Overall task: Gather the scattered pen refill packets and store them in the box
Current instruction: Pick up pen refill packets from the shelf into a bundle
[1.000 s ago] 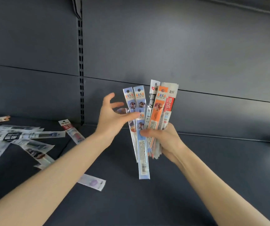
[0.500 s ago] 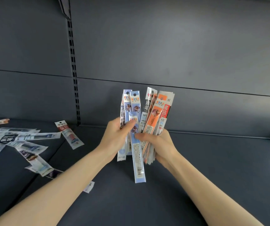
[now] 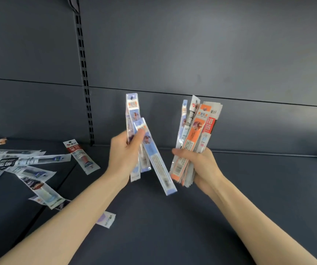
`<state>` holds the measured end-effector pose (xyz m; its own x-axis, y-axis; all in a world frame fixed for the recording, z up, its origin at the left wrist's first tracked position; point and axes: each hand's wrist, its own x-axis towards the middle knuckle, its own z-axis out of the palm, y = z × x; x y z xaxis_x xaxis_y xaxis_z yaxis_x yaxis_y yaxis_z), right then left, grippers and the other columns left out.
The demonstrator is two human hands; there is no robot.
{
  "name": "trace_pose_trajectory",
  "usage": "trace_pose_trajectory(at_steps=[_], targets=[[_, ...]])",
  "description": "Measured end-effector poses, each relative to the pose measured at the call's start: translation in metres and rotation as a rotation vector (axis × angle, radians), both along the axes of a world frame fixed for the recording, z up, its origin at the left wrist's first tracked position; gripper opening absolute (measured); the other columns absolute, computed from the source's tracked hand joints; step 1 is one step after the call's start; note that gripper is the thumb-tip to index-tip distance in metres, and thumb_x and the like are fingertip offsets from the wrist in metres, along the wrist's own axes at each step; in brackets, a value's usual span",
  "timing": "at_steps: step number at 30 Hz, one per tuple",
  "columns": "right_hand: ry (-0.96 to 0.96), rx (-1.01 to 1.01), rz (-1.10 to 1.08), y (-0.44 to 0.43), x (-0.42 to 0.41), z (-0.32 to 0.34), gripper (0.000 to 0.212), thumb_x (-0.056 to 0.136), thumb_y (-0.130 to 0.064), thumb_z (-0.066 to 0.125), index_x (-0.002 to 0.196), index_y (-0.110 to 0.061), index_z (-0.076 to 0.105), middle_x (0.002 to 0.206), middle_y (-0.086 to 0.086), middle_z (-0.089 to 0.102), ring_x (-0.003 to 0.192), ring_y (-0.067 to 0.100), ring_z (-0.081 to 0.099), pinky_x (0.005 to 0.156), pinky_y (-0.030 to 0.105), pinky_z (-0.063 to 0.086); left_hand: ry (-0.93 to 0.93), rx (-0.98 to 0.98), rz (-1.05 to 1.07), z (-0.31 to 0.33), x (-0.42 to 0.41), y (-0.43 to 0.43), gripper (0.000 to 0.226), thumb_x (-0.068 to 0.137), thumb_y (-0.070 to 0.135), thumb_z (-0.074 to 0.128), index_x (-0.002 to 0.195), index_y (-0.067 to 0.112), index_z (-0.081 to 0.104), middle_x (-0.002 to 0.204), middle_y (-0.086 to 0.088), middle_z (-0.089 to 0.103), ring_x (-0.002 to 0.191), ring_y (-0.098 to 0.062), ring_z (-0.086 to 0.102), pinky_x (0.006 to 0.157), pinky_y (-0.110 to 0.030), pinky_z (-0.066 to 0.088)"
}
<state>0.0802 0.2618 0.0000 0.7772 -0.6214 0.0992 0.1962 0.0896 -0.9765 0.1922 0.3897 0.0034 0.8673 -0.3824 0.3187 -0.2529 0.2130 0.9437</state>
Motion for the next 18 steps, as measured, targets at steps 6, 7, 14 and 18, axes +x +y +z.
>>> trace_pose_trajectory(at_steps=[6, 7, 14, 18], targets=[[0.122, -0.035, 0.199, 0.005, 0.000, 0.002, 0.017, 0.077, -0.004, 0.072, 0.087, -0.016, 0.064, 0.073, -0.003, 0.070, 0.071, 0.012, 0.070, 0.065, 0.029, 0.054, 0.014, -0.050, 0.085, 0.004, 0.002, 0.006, 0.015, 0.090, 0.022, 0.062, 0.076, 0.025, 0.067, 0.078, 0.002, 0.069, 0.069, 0.000, 0.066, 0.071, -0.025, 0.054], [0.147, -0.059, 0.247, 0.009, 0.001, 0.002, 0.018, 0.077, -0.003, 0.072, 0.090, -0.014, 0.066, 0.077, -0.001, 0.074, 0.075, 0.015, 0.072, 0.068, 0.031, 0.056, 0.005, -0.045, 0.075, 0.004, -0.001, 0.005, 0.013, 0.089, 0.021, 0.062, 0.077, 0.024, 0.068, 0.078, 0.001, 0.069, 0.068, 0.001, 0.066, 0.070, -0.025, 0.054], [0.179, -0.163, 0.211, 0.017, 0.009, -0.004, 0.026, 0.074, 0.002, 0.074, 0.097, -0.010, 0.071, 0.097, 0.008, 0.075, 0.090, 0.024, 0.072, 0.085, 0.039, 0.056, 0.029, -0.055, -0.071, 0.003, -0.011, 0.000, 0.016, 0.091, 0.022, 0.058, 0.089, 0.012, 0.070, 0.081, -0.008, 0.072, 0.074, -0.012, 0.070, 0.068, -0.025, 0.056], [0.109, -0.115, 0.095, 0.007, 0.008, -0.003, 0.022, 0.076, 0.000, 0.073, 0.094, -0.009, 0.065, 0.086, 0.008, 0.070, 0.082, 0.021, 0.070, 0.077, 0.037, 0.056, 0.070, -0.062, -0.149, 0.002, -0.012, -0.001, 0.019, 0.094, 0.024, 0.054, 0.099, 0.012, 0.068, 0.070, 0.001, 0.066, 0.066, -0.010, 0.068, 0.064, -0.023, 0.057]])
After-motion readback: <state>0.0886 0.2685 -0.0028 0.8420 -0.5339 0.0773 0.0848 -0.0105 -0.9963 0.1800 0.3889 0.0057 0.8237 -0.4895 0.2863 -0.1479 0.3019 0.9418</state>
